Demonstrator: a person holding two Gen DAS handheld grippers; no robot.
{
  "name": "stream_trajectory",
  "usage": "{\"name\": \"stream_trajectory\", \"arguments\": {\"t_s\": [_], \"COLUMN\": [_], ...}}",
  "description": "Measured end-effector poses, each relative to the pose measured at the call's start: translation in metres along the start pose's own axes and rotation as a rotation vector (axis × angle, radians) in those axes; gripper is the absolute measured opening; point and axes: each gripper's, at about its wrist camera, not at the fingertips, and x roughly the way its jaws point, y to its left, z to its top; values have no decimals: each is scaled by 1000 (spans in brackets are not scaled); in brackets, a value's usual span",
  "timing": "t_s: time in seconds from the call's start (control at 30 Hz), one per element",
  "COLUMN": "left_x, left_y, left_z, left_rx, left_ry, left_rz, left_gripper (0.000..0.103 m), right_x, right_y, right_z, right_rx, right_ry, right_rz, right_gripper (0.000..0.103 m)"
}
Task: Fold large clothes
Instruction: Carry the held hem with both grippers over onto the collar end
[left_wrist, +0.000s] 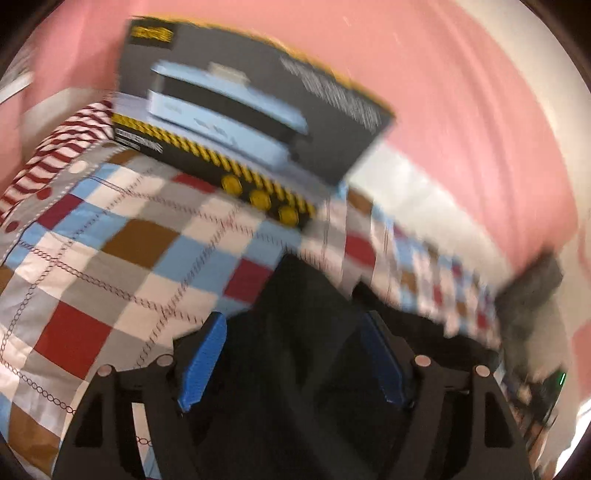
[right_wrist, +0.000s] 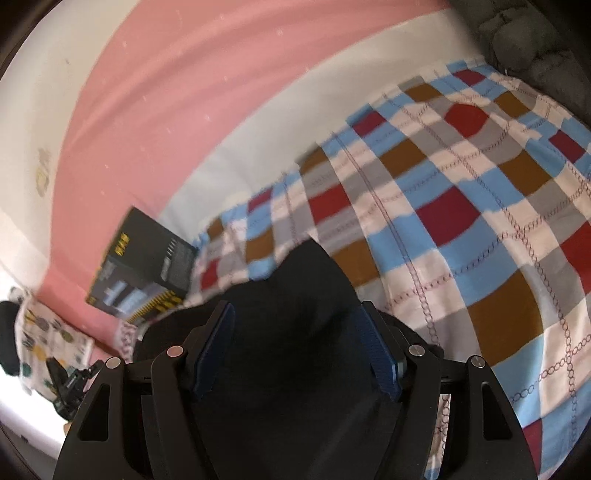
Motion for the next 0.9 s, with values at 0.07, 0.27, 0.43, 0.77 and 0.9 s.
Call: {"name": "stream_trajectory", "arguments": {"t_s": [0.07,0.27,0.43,0.77,0.9], "left_x": [18,77,62,106,105], "left_y": [-7,2,-10,-12,-15], "left_z": [-9,-21,-15,-17,-14], "left_rx": [46,50,98,138,150], "left_ry": [47,159,10,-38,-17], "left_rz": [11,96,149,286,313], "left_gripper": [77,70,22,28,35], "right_x": [19,59,50,98,93], "right_y": [-5,-21,0,-21,-14], "right_z": [-5,-8,-6,-10,-10], "right_rx": [-14,-29,-146,-113,-149], "right_ry": [48,162,75,118,122], "right_rz": [-33,-60,-132,-280,-348], "right_gripper": [69,68,14,22,32]}}
